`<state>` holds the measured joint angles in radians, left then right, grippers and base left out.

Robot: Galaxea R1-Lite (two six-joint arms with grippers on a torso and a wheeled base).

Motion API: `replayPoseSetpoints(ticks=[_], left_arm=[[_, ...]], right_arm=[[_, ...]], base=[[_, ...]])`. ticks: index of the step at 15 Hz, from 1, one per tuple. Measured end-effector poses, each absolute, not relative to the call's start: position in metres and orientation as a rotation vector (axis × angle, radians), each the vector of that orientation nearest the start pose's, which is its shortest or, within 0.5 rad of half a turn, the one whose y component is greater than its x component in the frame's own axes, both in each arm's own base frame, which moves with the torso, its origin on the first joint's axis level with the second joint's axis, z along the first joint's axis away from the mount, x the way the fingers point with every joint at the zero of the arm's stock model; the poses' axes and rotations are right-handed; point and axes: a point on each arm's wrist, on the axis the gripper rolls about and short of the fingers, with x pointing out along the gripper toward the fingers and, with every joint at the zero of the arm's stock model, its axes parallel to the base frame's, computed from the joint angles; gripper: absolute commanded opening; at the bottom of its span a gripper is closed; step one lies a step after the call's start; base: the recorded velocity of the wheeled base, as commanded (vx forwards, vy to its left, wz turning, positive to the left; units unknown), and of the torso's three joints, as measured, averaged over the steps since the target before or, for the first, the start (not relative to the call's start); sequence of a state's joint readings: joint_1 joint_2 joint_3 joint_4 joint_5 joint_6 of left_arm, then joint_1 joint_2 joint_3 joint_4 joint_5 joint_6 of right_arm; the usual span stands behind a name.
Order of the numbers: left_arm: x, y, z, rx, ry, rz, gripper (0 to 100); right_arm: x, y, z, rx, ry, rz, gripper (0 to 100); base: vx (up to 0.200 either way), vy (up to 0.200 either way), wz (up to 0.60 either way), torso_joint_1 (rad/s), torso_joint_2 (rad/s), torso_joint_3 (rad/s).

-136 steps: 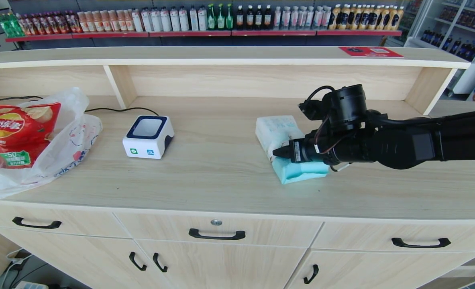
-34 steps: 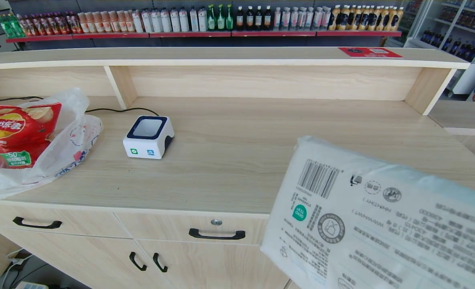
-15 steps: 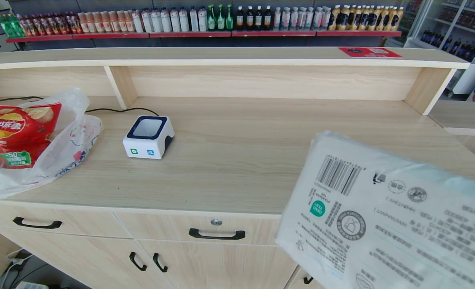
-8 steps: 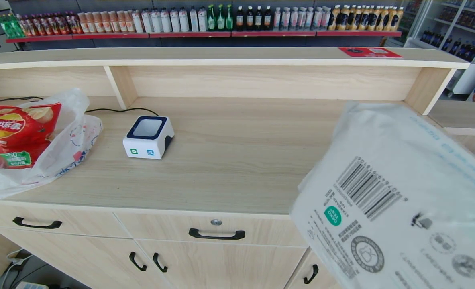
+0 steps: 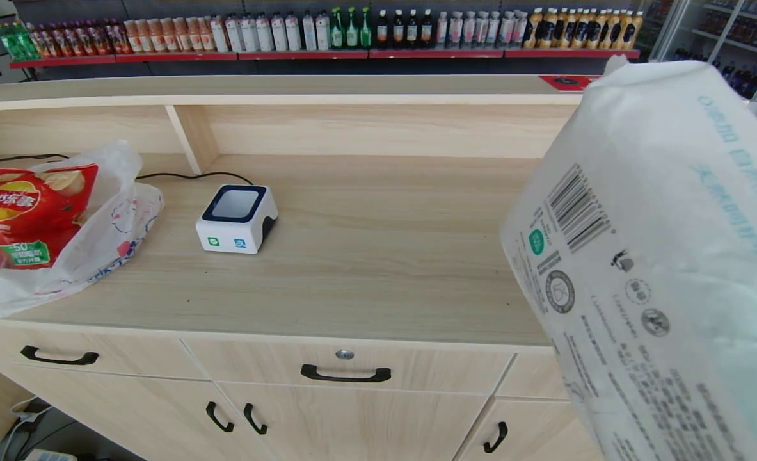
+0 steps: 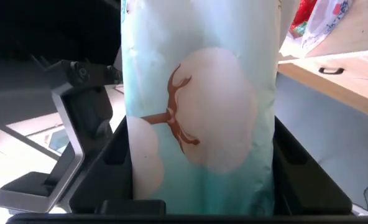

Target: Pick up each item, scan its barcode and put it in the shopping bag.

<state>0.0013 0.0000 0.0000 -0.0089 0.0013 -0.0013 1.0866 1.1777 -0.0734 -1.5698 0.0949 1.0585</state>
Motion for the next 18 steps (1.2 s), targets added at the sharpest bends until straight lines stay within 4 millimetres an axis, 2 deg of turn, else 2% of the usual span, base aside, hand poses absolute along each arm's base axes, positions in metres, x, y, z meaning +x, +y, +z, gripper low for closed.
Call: replayPoseSetpoints(ticks=[6,10,12,14,18], left_arm=[[-0.023,0.000,0.076,-0.001,-0.009,0.003,100],[-0.023,0.000,0.076,-0.001,-0.009,0.002,100],[-0.023,0.000,0.076,-0.001,-0.009,0.002,100],[-0.023,0.000,0.076,-0.001,-0.009,0.003,100],[-0.023,0.000,0.076,0.000,-0.007,0.002,100]], right_arm=[[0.064,0.102,0.196,1.008,0.112,1.226,0],[0.074,0.085,0.189,0.914,0.100,1.228,0],[0.085,0.074,0.186,0.836,0.058,1.160,0],[0.101,0.065,0.180,0.644,-0.030,1.035,0],[0.124,0.064,0.168,0.348,-0.107,0.905,0]], base=[[0.000,0.000,0.00,0.000,0.00,0.000],[0.000,0.000,0.00,0.000,0.00,0.000],[0.000,0.000,0.00,0.000,0.00,0.000],[0.000,0.000,0.00,0.000,0.00,0.000],[0.000,0.000,0.00,0.000,0.00,0.000]])
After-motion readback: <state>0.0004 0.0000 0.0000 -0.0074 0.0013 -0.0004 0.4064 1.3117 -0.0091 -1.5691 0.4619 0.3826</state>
